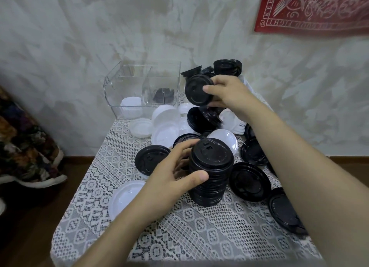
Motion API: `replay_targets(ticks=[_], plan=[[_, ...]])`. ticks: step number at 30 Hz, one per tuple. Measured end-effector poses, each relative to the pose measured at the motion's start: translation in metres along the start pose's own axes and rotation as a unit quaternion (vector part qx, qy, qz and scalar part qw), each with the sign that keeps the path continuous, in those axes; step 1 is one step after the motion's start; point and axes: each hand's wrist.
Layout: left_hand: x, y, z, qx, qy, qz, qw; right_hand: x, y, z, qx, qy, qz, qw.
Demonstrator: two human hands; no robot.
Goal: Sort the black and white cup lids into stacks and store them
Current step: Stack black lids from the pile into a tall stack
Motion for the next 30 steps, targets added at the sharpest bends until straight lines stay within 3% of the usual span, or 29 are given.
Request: replay_targets(ticks=[4, 8, 13, 18, 30], plan=[[0.003, 0.001, 0.000, -0.001, -0.013, 0.001, 1.000, -0.017, 0.058, -0.028, -0.066, -0.060, 0.026, 0.996], [0.003, 0.002, 0.001, 0.007, -0.025, 0.000, 1.000, -0.023, 0.102, -0.048, -0.062, -0.134, 0.061, 0.987], [0.005, 0.003, 0.002, 0.008, -0.031, 0.001, 0.999, -0.008, 0.143, -0.046, -0.071, -0.022, 0.058, 0.996], [0.005, 0.003, 0.004, 0.002, -0.040, 0.002, 0.999, 0.000, 0.153, -0.029, -0.005, 0.042, 0.003, 0.999], [0.005, 0.004, 0.001, -0.001, -0.053, 0.005, 0.999, 0.010, 0.167, -0.024, -0.020, 0.040, -0.044, 0.998]])
Point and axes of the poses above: each hand's wrist, its own y-axis away from the middle knuckle, its own z-axis out of the palm, x = y × z, and after that the axes turned 11 degrees about x, right-handed
